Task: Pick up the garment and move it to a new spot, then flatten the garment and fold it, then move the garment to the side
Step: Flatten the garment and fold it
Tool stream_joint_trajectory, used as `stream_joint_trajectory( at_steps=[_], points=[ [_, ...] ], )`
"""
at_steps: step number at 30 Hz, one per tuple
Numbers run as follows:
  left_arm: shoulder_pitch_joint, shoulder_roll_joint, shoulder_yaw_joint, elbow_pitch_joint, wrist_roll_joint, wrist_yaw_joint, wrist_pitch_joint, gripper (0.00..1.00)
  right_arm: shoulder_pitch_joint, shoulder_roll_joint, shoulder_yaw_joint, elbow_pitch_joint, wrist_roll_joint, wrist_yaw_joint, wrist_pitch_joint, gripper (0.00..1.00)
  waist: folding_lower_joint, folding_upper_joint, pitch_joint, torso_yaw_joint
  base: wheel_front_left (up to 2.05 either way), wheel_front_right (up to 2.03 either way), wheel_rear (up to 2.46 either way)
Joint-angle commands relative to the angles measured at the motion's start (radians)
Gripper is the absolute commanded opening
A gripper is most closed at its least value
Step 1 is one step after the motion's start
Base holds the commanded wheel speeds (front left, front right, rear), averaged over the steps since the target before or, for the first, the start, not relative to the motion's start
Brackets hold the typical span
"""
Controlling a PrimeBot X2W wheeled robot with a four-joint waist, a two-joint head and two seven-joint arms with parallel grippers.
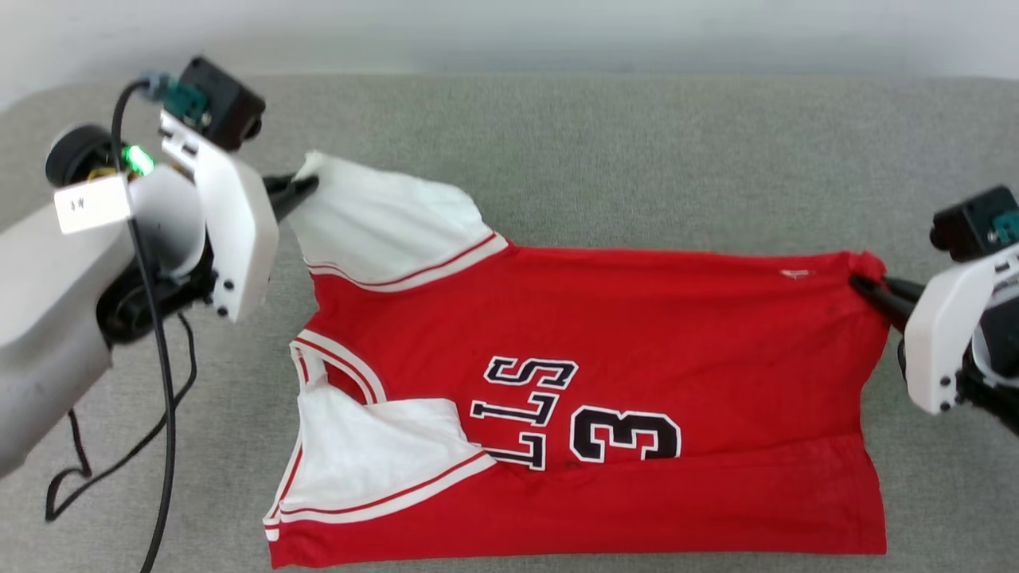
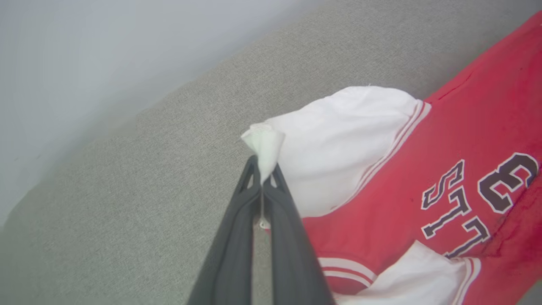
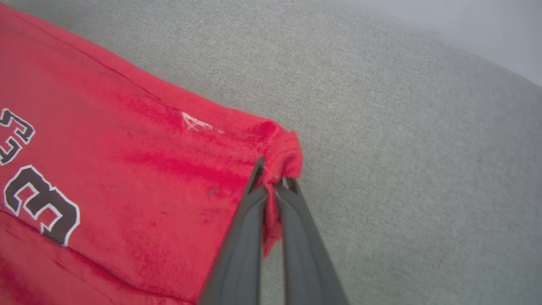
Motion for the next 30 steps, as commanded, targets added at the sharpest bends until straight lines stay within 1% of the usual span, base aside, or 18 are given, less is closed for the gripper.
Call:
stream_joint_trajectory(
  at_steps=[1, 5, 12, 18, 21, 25, 30],
  points=[
    [0.028, 0.014, -0.003, -0.016, -0.007, 0.01, -0.01, 0.0, 0.029, -0.009, -0.007, -0.011, 0.005, -0.001, -0.007, 0.0, 0.0001, 0.0, -0.031, 0.005, 0.0, 0.0, 0.0],
    [0.094, 0.071, -0.005, -0.098, -0.014, 0.043, -0.029, 0.0, 0.106, -0.016, -0.028, -0.05, 0.008, -0.001, -0.016, 0.0, 0.0001, 0.0, -0.063, 0.005, 0.0, 0.0, 0.0],
    [0.244, 0.165, -0.008, -0.251, -0.028, 0.116, -0.051, 0.0, 0.252, -0.024, -0.081, -0.131, 0.003, -0.001, -0.019, 0.0, 0.0001, 0.0, -0.093, 0.007, 0.0, 0.0, 0.0],
    [0.389, 0.214, -0.01, -0.326, -0.059, 0.175, -0.088, 0.0, 0.379, -0.03, -0.149, -0.19, 0.007, -0.001, -0.011, 0.0, 0.0001, 0.0, -0.099, 0.011, 0.0, 0.0, 0.0],
    [0.457, 0.213, -0.011, -0.34, -0.071, 0.189, -0.105, 0.0, 0.439, -0.026, -0.178, -0.219, 0.005, -0.001, -0.002, 0.0, 0.0001, 0.0, -0.098, 0.014, 0.0, 0.0, 0.0],
    [0.528, 0.197, -0.012, -0.333, -0.086, 0.2, -0.126, 0.0, 0.513, -0.006, -0.209, -0.255, -0.001, -0.001, 0.012, 0.0, 0.0001, 0.0, -0.089, 0.017, 0.0, 0.0, 0.0],
    [0.58, 0.161, -0.012, -0.278, -0.099, 0.189, -0.143, 0.0, 0.568, 0.018, -0.231, -0.264, -0.024, -0.001, 0.041, 0.0, 0.0001, 0.0, -0.063, 0.018, 0.0, 0.0, 0.0]
  ],
)
